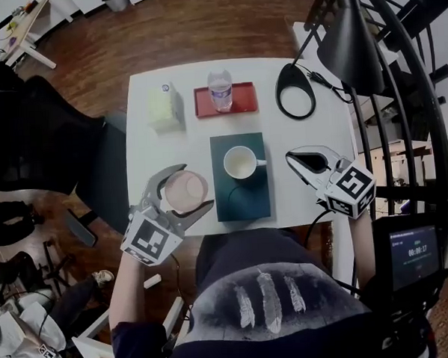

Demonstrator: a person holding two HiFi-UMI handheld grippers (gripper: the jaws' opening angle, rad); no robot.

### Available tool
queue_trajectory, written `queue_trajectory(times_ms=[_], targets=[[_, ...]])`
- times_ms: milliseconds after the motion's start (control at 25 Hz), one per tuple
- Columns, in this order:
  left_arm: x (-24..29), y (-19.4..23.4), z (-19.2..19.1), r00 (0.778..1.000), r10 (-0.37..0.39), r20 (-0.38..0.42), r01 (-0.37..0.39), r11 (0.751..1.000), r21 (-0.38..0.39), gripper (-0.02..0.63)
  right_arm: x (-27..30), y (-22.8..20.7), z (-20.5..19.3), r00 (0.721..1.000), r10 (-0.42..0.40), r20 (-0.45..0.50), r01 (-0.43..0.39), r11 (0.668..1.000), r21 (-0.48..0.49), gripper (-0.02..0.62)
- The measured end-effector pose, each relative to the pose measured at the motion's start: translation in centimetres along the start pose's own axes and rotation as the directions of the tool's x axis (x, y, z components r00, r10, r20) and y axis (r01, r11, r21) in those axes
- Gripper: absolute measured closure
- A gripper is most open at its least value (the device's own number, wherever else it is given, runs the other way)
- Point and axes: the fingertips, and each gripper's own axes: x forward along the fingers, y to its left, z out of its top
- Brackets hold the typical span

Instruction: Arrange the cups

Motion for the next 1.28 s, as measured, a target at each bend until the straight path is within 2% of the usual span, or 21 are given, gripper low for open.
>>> queue_trajectory(times_ms=[160,520,720,1280], targets=[[1.6,-3.0,-0.9,0.997,-0.070,-0.022,0.070,0.997,0.012,0.216,-0.1,0.1,-0.5,1.000,-0.003,-0.001,0.003,1.000,0.008,0.592],[6.8,-7.6,-3.2,0.992,-0.125,-0.011,0.125,0.992,0.017,0.216,-1.0,-0.2,-1.3,0.999,-0.033,-0.001,0.033,0.999,0.017,0.592],[8.9,-10.2,-3.7,0.983,-0.180,-0.028,0.181,0.982,0.060,0.215,-2.1,-0.6,-1.6,0.998,-0.067,0.004,0.066,0.997,0.031,0.592],[11.7,-10.6,-5.2,0.976,-0.216,-0.005,0.216,0.976,0.000,0.215,-2.1,-1.0,-2.3,0.998,-0.063,-0.025,0.063,0.998,0.019,0.593]])
